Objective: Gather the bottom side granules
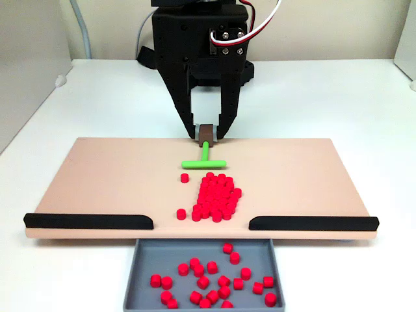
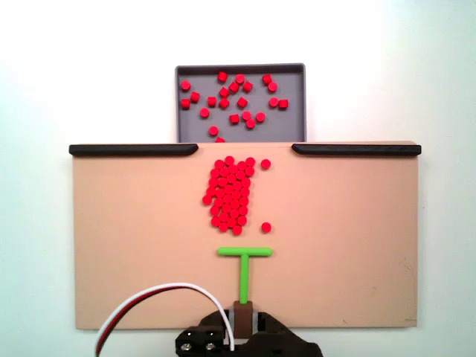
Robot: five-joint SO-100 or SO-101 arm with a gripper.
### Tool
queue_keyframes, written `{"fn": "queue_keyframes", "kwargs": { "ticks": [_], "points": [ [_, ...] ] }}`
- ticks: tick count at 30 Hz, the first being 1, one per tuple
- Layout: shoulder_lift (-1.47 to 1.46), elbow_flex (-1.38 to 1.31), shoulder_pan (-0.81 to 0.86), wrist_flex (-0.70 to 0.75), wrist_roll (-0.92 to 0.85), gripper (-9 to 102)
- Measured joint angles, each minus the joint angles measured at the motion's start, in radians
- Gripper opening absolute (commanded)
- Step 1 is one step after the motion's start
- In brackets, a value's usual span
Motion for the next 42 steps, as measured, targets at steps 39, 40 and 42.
{"fn": "queue_keyframes", "kwargs": {
  "ticks": [39, 40, 42],
  "points": [
    [-0.089, -0.031, 0.034, -0.060, -0.041, 0],
    [-0.091, -0.031, 0.034, -0.060, -0.044, 0],
    [-0.095, -0.032, 0.034, -0.060, -0.046, 0]
  ]
}}
